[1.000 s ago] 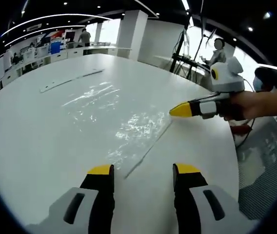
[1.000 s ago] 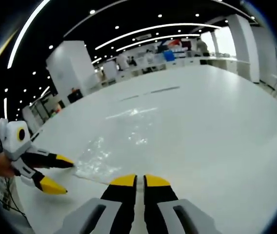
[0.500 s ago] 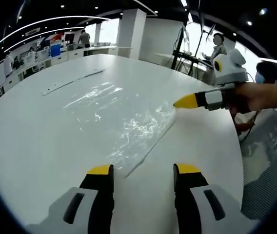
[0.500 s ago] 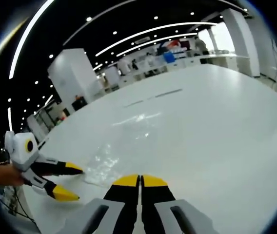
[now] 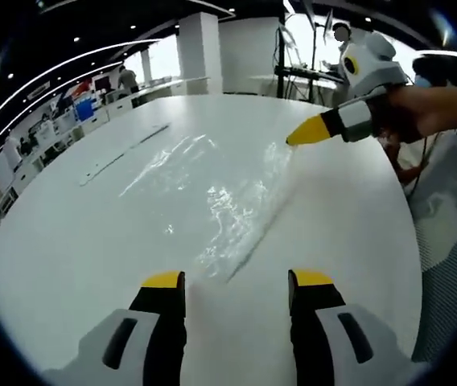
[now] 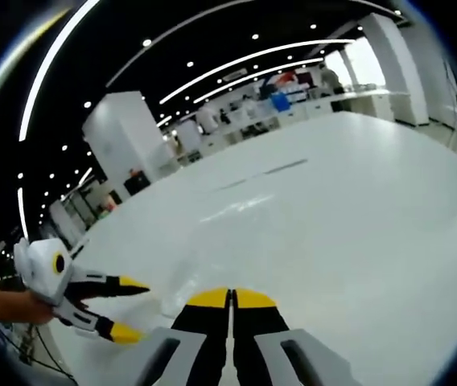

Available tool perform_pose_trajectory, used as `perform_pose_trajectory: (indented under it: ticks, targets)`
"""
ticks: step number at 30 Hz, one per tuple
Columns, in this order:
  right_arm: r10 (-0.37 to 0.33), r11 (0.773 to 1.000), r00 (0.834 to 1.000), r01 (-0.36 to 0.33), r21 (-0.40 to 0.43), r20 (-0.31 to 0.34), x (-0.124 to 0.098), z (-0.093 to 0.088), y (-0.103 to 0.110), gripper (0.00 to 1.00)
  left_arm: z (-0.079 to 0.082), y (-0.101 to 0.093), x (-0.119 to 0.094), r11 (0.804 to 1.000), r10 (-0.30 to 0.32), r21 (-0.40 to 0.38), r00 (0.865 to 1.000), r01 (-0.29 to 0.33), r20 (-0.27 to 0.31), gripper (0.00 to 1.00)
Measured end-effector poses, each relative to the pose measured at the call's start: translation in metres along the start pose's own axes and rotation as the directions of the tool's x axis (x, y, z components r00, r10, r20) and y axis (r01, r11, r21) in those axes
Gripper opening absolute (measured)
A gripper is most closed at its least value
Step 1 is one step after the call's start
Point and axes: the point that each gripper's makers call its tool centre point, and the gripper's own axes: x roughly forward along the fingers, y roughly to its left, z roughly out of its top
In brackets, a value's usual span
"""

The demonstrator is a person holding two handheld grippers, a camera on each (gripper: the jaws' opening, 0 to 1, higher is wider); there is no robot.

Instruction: Open the resealable bag by pulling the two sides of the seal apart until the entire bag opening is separated and visibly accessible.

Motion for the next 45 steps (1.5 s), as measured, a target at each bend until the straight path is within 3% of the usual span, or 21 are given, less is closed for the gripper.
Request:
perform_pose_trajectory:
  ticks: [6,23,32,39,45]
  targets:
    - [0.011,1.0,1.0,-0.011,0.01,0.022,-0.006,0.005,0.009,0.0,-0.004,-0.003,-0.002,0.996,0.027,0.089,0.999,-0.024,-0.03,0.49]
    - [0.034,0.997,0.998,-0.037,0.063,0.05,-0.028,0.004,0.035,0.0,-0.007,-0.021,-0.017,0.992,0.017,0.126,1.0,-0.013,-0.026,0.48]
    - [0.04,0.996,0.998,-0.044,0.08,0.053,-0.039,-0.004,0.045,0.0,-0.015,-0.033,-0.011,0.985,0.016,0.171,0.998,-0.006,-0.059,0.46]
    - [0.044,0.994,0.997,-0.05,0.093,0.06,-0.045,-0.003,0.049,0.0,-0.011,-0.031,-0.007,0.981,0.048,0.192,0.998,-0.038,-0.051,0.4]
    - [0.042,0.995,0.997,-0.048,0.092,0.061,-0.048,-0.001,0.047,0.0,-0.012,-0.03,-0.008,0.967,0.071,0.249,0.995,-0.052,-0.069,0.27]
